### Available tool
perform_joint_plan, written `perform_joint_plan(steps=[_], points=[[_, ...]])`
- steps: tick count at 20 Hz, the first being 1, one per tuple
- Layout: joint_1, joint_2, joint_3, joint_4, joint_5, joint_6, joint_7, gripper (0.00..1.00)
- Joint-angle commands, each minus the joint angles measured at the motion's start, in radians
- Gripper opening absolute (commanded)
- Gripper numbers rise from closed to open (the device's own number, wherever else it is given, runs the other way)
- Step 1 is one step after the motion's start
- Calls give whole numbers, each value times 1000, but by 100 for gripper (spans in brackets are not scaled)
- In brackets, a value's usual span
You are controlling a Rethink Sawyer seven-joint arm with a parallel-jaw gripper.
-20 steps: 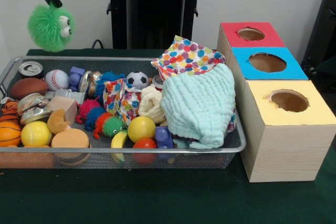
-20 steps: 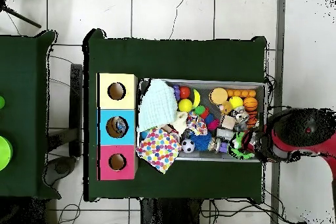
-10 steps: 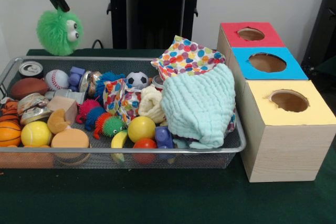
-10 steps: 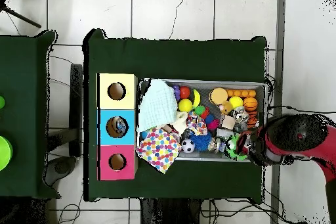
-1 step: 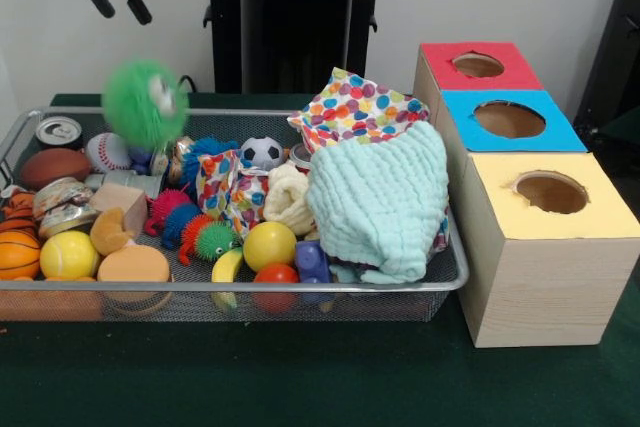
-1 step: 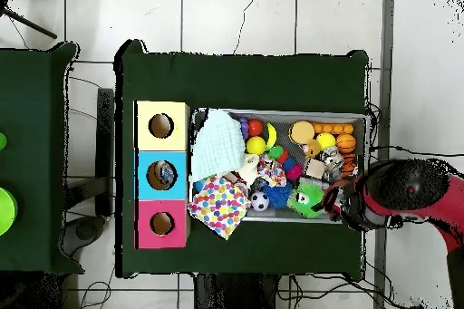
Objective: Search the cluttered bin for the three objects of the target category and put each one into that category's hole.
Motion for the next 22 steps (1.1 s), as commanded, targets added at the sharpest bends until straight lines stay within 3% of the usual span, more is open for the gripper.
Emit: perform_joint_plan(steps=[1, 9, 16, 22], points=[[8, 28, 62, 31, -10, -41, -166, 100], [14, 52, 64, 15, -10, -67, -156, 100], [81, 11, 67, 180, 80, -315, 55, 100], [142, 27, 31, 201, 131, -412, 117, 100]])
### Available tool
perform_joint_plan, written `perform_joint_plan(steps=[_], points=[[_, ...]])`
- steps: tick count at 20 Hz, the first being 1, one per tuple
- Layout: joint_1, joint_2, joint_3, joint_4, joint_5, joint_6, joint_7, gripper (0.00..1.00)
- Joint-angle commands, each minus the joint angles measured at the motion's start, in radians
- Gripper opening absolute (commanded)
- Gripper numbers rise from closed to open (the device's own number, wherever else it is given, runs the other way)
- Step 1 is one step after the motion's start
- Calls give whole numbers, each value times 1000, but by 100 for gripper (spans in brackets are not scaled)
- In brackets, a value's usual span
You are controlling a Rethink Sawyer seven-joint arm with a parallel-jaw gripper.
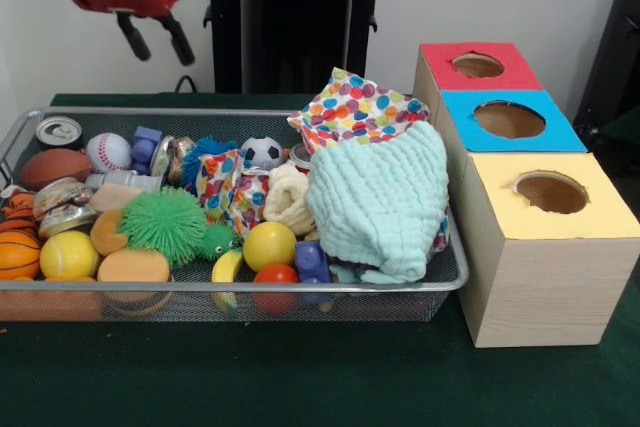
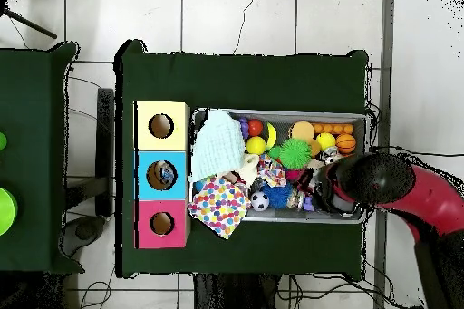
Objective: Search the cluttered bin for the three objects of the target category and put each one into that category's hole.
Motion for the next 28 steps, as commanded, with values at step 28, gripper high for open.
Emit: perform_joint_plan(steps=[28], points=[[254, 339, -113, -98, 96, -476, 158, 100]])
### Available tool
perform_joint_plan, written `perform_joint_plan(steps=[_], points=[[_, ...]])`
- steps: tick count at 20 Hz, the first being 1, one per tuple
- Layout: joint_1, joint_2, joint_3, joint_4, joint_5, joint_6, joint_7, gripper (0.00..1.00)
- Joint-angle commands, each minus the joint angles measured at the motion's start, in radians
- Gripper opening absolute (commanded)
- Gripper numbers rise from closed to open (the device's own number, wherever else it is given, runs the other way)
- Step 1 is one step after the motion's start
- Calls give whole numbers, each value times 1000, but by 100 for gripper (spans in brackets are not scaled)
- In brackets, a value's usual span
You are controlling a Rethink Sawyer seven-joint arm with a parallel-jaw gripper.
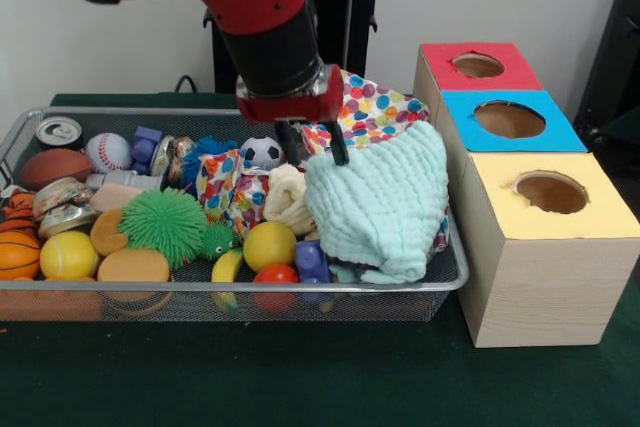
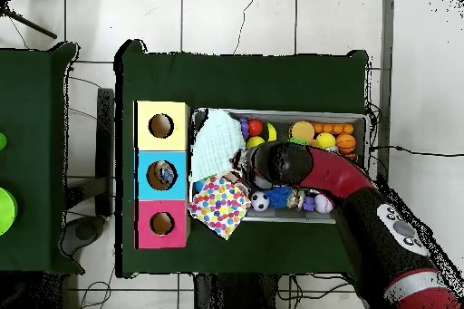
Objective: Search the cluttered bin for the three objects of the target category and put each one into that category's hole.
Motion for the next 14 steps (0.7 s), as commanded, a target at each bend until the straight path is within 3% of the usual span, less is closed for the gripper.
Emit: perform_joint_plan(steps=[1, 8, 14], points=[[22, 147, -59, -96, 26, -143, 162, 100], [68, 196, -74, -58, 60, -308, 227, 100], [126, 247, -62, -7, 143, -452, 306, 100]])
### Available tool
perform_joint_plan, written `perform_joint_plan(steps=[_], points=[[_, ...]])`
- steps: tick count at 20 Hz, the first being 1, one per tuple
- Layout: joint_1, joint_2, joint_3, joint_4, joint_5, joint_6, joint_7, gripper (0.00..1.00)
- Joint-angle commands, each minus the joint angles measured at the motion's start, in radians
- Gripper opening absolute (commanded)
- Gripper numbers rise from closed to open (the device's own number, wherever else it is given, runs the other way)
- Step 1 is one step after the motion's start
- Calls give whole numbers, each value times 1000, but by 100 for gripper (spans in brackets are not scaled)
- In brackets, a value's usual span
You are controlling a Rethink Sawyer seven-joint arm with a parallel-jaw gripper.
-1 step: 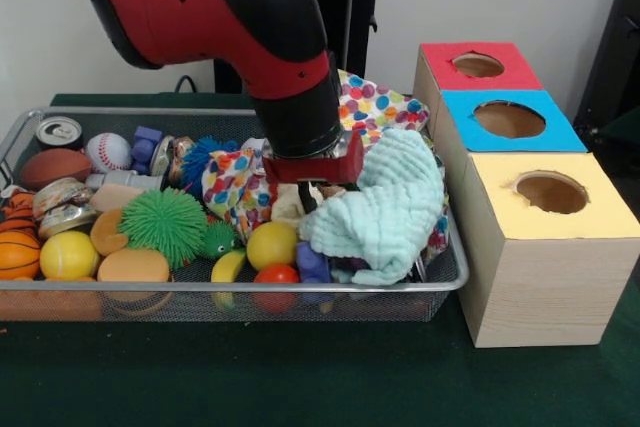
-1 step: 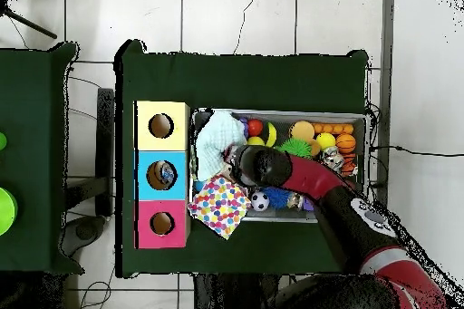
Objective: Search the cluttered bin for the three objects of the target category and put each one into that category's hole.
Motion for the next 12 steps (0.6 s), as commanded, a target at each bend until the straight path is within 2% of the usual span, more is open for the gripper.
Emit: perform_joint_plan(steps=[1, 5, 8, 12], points=[[81, 107, -7, 25, 114, -201, 321, 100], [131, 156, -13, 24, 174, -327, 353, 100], [183, 206, -68, -34, 192, -417, 339, 100], [204, 248, -123, -103, 188, -441, 272, 100]])
